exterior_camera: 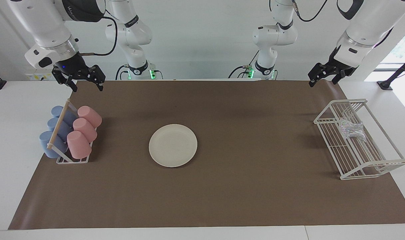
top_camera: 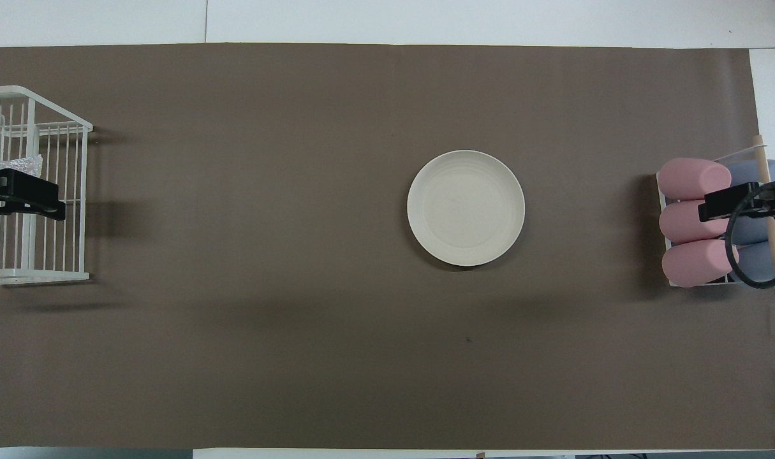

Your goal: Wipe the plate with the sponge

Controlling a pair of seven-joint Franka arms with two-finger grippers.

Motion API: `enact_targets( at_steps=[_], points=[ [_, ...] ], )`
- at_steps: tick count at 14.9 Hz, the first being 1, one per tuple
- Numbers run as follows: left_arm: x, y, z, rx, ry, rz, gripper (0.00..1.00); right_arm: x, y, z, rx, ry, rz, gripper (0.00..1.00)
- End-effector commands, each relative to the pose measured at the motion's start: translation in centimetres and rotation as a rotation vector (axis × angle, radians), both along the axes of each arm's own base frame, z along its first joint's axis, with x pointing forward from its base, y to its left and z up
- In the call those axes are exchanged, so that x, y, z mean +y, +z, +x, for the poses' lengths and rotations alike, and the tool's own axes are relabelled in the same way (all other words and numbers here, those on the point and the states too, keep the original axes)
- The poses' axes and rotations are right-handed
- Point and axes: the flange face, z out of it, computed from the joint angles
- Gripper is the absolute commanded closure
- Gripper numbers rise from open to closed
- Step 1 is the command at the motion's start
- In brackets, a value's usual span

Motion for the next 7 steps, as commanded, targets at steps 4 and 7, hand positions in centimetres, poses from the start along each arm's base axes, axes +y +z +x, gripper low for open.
enact_targets(
  at_steps=[4, 7],
  points=[
    [0.4, -1.1, -0.8, -0.007, 0.005, 0.031, 0.00, 0.2, 0.1, 0.1, 0.003, -0.095, -0.022, 0.00],
    [-1.7, -2.8, -0.6, -0.016, 0.043, 0.157, 0.00, 0.5, -0.2, 0.0, 0.017, -0.210, -0.024, 0.00]
  ],
)
